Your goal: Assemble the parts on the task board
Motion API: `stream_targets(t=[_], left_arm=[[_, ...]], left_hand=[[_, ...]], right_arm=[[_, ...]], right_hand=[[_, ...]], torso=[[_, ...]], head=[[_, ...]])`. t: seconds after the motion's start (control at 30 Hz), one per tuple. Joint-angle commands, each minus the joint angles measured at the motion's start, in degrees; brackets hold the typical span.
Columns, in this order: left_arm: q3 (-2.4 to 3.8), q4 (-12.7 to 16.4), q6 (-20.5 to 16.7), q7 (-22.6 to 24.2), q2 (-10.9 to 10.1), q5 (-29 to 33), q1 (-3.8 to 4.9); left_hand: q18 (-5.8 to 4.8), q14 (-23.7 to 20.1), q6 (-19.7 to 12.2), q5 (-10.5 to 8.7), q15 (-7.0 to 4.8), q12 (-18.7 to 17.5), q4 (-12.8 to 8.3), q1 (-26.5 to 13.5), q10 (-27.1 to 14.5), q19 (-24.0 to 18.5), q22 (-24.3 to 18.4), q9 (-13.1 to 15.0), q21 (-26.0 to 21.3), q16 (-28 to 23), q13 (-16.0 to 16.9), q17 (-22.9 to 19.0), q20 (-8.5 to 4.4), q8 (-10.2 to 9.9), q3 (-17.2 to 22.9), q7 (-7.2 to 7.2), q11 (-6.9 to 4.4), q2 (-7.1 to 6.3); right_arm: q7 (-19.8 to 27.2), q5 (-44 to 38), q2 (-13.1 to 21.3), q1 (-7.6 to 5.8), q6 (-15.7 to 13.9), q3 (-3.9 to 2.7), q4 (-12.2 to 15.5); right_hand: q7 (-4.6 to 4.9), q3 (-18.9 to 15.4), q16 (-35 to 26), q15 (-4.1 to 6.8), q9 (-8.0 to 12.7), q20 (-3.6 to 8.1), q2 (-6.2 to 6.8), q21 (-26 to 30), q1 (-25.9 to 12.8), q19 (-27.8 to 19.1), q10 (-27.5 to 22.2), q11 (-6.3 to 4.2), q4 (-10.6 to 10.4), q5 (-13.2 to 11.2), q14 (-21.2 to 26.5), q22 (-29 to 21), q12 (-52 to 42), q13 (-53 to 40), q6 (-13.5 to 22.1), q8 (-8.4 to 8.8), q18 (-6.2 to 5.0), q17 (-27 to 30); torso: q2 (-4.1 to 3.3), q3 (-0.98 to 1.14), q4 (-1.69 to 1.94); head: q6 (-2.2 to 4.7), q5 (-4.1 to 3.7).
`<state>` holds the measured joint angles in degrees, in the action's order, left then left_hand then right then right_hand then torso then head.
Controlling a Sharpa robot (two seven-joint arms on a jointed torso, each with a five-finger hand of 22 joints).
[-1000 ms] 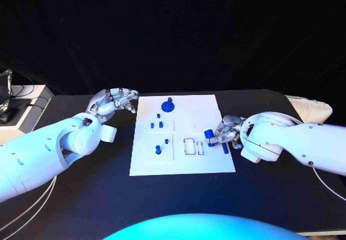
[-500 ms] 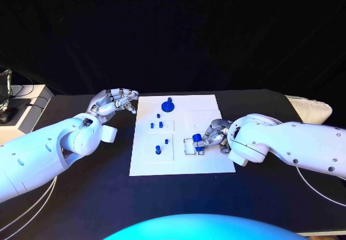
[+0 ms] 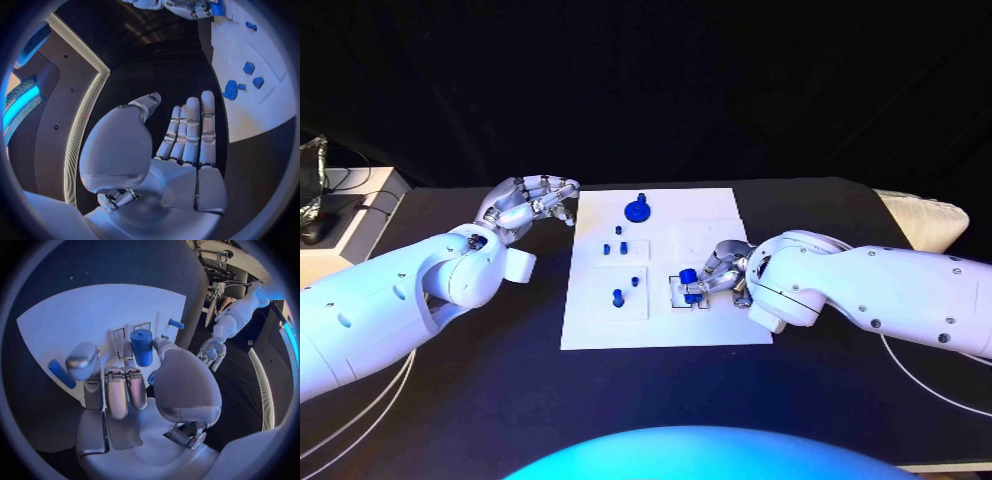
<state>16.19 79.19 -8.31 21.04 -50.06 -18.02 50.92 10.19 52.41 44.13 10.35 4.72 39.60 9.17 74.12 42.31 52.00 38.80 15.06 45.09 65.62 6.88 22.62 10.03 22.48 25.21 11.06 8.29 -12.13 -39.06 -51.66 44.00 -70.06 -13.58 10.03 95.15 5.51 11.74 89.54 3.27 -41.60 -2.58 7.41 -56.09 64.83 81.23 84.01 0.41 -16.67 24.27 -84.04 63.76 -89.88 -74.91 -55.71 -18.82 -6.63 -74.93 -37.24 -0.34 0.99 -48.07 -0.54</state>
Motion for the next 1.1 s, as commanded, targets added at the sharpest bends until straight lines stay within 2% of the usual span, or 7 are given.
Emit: stream_targets(t=[0.03, 0.37, 0.93, 1.0, 1.1], left_arm=[[0.03, 0.15, 0.91, 0.24, 0.03, -0.1, -0.02], [0.03, 0.19, 0.87, 0.13, -0.05, -0.1, -0.02], [0.03, 0.28, 1.08, 0.03, -0.09, -0.1, -0.02], [0.03, 0.29, 1.1, 0.02, -0.1, -0.1, -0.02], [0.03, 0.3, 1.11, -0.02, -0.12, -0.1, -0.02]], left_hand=[[0.32, 0.16, -0.25, -0.15, -0.17, -0.34, 0.0, 0.01, -0.45, 0.36, -0.04, -0.07, -0.24, 0.37, -0.06, -0.05, 0.12, -0.01, -0.4, 0.07, -0.04, 0.36], [0.32, 0.15, -0.25, -0.15, -0.16, -0.35, 0.06, 0.08, -0.52, 0.4, -0.08, -0.09, -0.28, 0.37, -0.07, -0.06, 0.12, 0.0, -0.48, 0.09, -0.03, 0.42], [0.32, 0.14, -0.27, -0.13, -0.15, -0.37, 0.11, 0.16, -0.58, 0.44, -0.11, -0.12, -0.32, 0.37, -0.08, -0.06, 0.12, -0.01, -0.51, 0.09, -0.01, 0.5], [0.32, 0.13, -0.31, -0.13, -0.14, -0.39, 0.17, 0.27, -0.69, 0.48, -0.16, -0.15, -0.38, 0.38, -0.09, -0.07, 0.12, -0.02, -0.57, 0.1, 0.01, 0.58], [0.32, 0.13, -0.31, -0.13, -0.14, -0.39, 0.17, 0.27, -0.69, 0.48, -0.16, -0.15, -0.38, 0.38, -0.09, -0.07, 0.12, -0.02, -0.57, 0.1, 0.01, 0.58]], right_arm=[[-0.1, -1.4, -0.26, 0.11, 0.27, 0.01, -0.13], [0.21, -1.37, -0.65, 0.18, 2.72, 0.01, 0.1], [0.27, -1.88, -1.46, 0.24, 1.73, 0.01, -1.31], [0.37, -1.96, -1.61, 0.27, 1.55, 0.01, -1.55], [0.54, -2.01, -1.82, 0.31, 1.58, 0.01, -1.79]], right_hand=[[-1.17, 0.24, -0.03, 0.33, -0.1, 0.09, -0.1, 0.27, -0.6, -0.38, 5.99, -0.36, -0.08, -0.24, -5.61, -0.04, -0.12, -15.09, -1.59, 0.28, 0.33, -13.42], [-1.19, 0.24, -0.09, 0.34, -0.24, 0.09, 0.6, 0.8, -1.48, -0.52, 5.99, -0.37, 0.0, -2.49, -5.57, -0.23, -0.12, -15.09, -1.66, 0.5, 0.25, -13.24], [-1.12, 0.07, -0.1, 0.3, -0.3, 0.07, 0.76, 1.01, -2.23, -0.58, 5.93, -0.32, -0.11, -3.26, -5.57, -0.28, -0.02, -15.01, -1.59, 0.63, 0.24, -13.21], [-1.12, -0.43, -0.1, 0.27, -0.45, 0.03, 0.89, 1.2, -3.27, -0.61, 5.87, -0.29, -0.1, -5.48, -5.57, -0.28, 0.08, -14.93, -1.59, 0.7, 0.22, -13.22], [-1.11, -0.99, -0.12, 0.27, -0.59, 0.02, 1.04, 1.29, -3.87, -0.6, 5.79, -0.29, -0.12, -6.66, -5.56, -0.23, 0.21, -14.83, -1.55, 0.76, 0.21, -13.16]], torso=[[-0.03, 0.02, 0.0], [0.01, -0.01, -0.05], [-0.01, -0.01, -0.01], [0.0, -0.01, -0.03], [-0.03, 0.0, 0.0]], head=[[-0.09, 0.1], [-0.34, 0.36], [-0.4, 0.5], [-0.41, 0.51], [-0.47, 0.54]])
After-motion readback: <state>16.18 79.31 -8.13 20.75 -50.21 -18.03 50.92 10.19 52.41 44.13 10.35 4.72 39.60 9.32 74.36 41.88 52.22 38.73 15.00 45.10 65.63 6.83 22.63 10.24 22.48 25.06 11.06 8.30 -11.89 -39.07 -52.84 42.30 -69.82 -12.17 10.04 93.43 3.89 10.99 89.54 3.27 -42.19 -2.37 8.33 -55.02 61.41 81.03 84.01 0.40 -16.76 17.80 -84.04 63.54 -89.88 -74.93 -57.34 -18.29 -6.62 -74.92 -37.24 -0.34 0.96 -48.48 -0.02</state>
